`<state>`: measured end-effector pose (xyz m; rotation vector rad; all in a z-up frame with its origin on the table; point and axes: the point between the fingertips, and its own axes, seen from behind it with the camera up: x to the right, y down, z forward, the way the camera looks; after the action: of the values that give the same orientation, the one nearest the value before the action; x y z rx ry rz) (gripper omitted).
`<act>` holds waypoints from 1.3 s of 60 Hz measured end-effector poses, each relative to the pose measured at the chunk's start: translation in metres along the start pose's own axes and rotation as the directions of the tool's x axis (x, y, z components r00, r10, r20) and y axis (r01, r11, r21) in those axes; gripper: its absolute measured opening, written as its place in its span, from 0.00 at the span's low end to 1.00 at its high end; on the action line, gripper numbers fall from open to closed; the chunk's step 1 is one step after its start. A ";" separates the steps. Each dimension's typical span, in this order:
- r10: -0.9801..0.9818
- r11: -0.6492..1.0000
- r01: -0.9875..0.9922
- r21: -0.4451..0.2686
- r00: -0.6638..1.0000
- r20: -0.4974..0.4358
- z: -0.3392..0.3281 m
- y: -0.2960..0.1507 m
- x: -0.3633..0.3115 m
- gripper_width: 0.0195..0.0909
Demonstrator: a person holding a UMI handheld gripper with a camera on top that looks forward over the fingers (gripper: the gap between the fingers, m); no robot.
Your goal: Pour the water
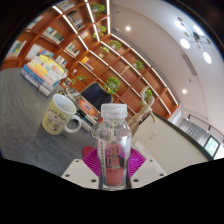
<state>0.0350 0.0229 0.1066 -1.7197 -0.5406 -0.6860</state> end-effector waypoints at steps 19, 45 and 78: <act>-0.675 0.734 0.677 0.046 0.735 -0.056 0.067 -0.060 -0.006 0.23; -0.956 0.080 0.997 0.008 0.079 -0.282 0.076 -0.119 -0.022 0.23; -0.422 0.887 0.438 0.143 0.897 -0.128 0.057 -0.108 0.036 0.23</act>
<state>-0.0022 0.1051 0.1965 -1.4093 -0.9050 -1.0006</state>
